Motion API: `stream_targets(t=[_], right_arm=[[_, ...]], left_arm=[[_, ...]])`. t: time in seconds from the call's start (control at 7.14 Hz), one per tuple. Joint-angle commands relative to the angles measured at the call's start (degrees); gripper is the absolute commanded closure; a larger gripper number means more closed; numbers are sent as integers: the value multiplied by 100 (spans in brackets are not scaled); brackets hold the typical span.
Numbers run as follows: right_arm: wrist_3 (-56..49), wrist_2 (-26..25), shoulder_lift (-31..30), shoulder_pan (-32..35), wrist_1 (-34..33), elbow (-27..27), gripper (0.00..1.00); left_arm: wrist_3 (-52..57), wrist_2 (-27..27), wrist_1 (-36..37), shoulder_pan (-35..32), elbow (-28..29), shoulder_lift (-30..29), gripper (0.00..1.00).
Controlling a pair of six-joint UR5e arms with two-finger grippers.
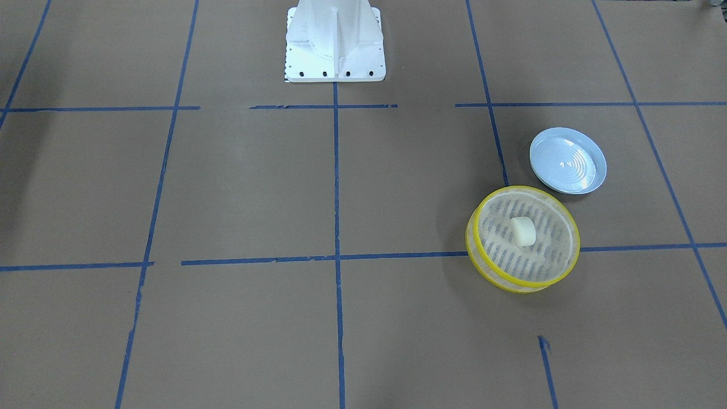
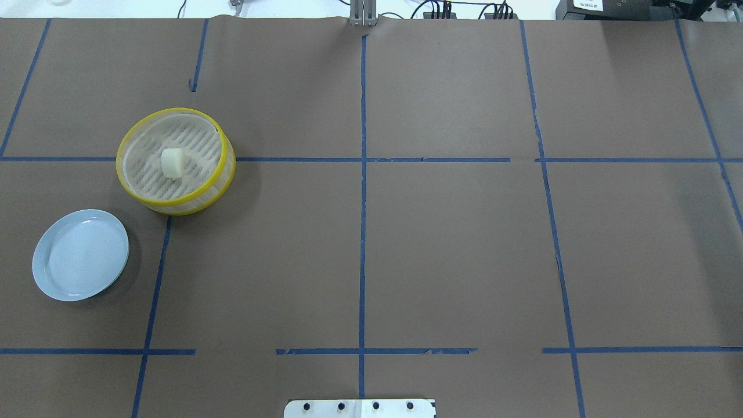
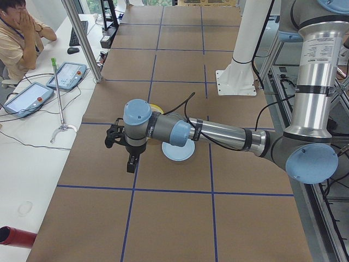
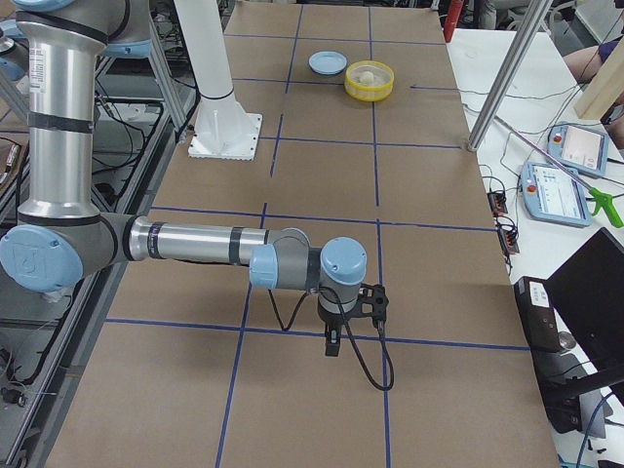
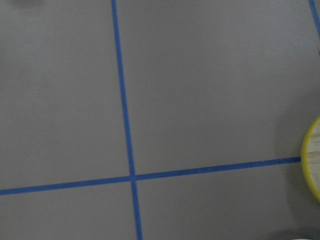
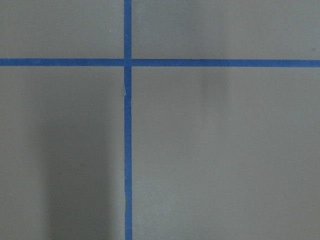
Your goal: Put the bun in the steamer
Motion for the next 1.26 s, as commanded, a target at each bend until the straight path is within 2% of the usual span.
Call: stream_targets(t=[0.0, 0.14, 0.56, 0.84, 1.12], right_arm=[[0, 0, 0, 0, 0, 0, 0], [0, 0, 0, 0, 0, 0, 0], [0, 0, 0, 0, 0, 0, 0], [0, 0, 0, 0, 0, 0, 0], [0, 0, 0, 0, 0, 0, 0]], left_arm=[[151, -13, 554, -133, -144, 77, 0], [151, -48, 956, -133, -162, 77, 0], [177, -39, 925, -124, -110, 217, 0], [826, -57, 916, -124, 30, 358, 0], [836, -57, 951, -159, -66, 375, 0]])
